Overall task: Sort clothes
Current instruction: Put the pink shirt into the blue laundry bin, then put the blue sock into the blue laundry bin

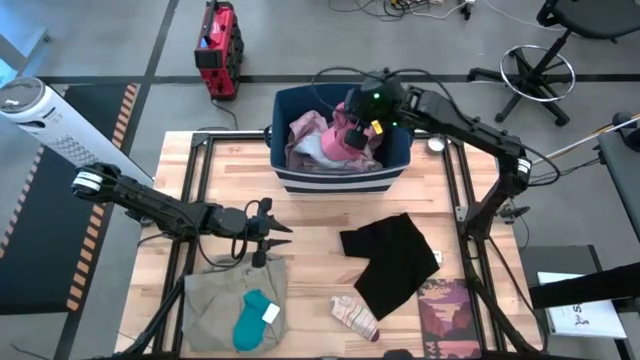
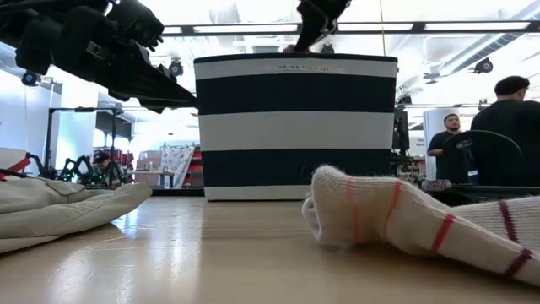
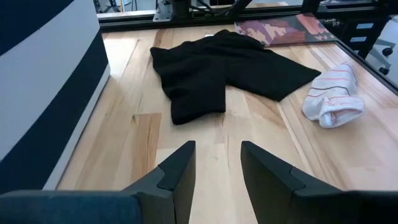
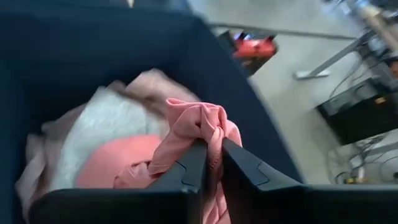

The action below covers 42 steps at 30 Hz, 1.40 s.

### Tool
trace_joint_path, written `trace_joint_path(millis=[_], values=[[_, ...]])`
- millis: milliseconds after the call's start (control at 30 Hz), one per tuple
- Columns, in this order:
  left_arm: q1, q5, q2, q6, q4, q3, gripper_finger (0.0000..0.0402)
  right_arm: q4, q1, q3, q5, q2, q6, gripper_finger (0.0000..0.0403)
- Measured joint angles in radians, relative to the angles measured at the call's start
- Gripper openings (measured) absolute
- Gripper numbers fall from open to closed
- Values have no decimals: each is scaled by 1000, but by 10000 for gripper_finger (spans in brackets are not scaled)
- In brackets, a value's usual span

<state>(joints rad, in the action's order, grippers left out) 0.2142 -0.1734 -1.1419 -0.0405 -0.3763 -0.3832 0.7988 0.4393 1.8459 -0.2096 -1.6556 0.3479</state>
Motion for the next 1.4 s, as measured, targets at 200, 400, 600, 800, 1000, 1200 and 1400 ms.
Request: trace_joint_path(millis=[200, 400, 600, 800, 1000, 1200, 1400], values=[[3, 43, 0, -4, 3, 0, 119, 11, -8, -19, 27, -4, -10, 91], [3, 56, 0, 6, 5, 0, 129, 13, -47, -14, 30, 93, 26, 151], [10, 55, 2, 42, 173, -94, 143, 33, -112, -51, 81, 232, -13, 164], [44, 55, 2, 86, 391, -242, 153, -17, -202, -271, 146, 385, -85, 135], [113, 53, 2, 41, 609, -338, 160, -213, -298, -635, 216, 538, -182, 95], [205, 115, -51, -142, 816, -402, 174, -538, -433, -943, 222, 626, -252, 66], [322, 226, -148, -361, 880, -474, 189, -701, -520, -1088, 210, 631, -309, 53]])
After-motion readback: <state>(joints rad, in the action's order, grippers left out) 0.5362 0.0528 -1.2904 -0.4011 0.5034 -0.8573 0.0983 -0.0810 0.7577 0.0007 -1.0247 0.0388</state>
